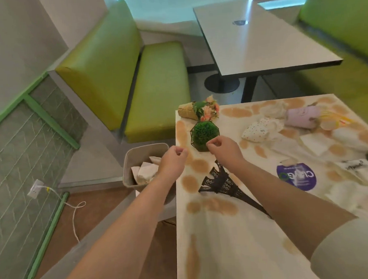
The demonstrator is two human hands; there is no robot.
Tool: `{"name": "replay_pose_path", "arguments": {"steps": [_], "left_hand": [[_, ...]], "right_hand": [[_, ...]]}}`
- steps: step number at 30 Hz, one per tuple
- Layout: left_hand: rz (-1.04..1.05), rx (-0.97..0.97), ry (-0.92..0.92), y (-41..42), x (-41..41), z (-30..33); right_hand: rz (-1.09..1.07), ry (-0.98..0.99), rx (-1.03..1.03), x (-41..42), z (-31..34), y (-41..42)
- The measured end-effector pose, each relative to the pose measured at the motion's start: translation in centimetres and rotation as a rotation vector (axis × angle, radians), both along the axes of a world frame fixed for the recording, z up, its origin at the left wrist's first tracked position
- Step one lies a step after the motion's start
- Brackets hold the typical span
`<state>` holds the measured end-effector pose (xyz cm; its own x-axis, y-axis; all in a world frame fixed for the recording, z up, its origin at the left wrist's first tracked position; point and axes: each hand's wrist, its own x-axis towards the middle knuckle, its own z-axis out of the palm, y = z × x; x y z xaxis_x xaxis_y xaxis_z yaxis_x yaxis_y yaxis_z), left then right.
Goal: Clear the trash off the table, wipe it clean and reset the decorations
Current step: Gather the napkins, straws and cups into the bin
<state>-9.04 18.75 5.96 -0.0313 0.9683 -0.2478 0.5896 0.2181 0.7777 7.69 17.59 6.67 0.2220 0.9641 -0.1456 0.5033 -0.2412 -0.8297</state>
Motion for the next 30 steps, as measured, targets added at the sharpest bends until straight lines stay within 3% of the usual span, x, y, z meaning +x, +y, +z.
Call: {"name": "replay_pose_path", "arguments": {"steps": [10, 22, 27, 30], "left_hand": [[-0.240, 0.026, 0.032, -4.9, 14.0, 1.5], [-0.414, -0.059, 0.057, -12.1, 30.0, -2.7], [-0.509, -0.042, 0.161, -14.4, 34.2, -5.8], [-0.545, 0.002, 0.335, -15.2, 36.0, -7.5]], "right_hand": [[-0.229, 0.005, -0.077, 14.2, 0.0, -7.4], [-0.332, -0.065, -0.133, 28.7, -4.2, -17.5], [-0.329, -0.057, -0.190, 33.3, -6.7, -20.9], [-0.250, -0.138, -0.208, 34.9, -8.0, -21.9]]}}
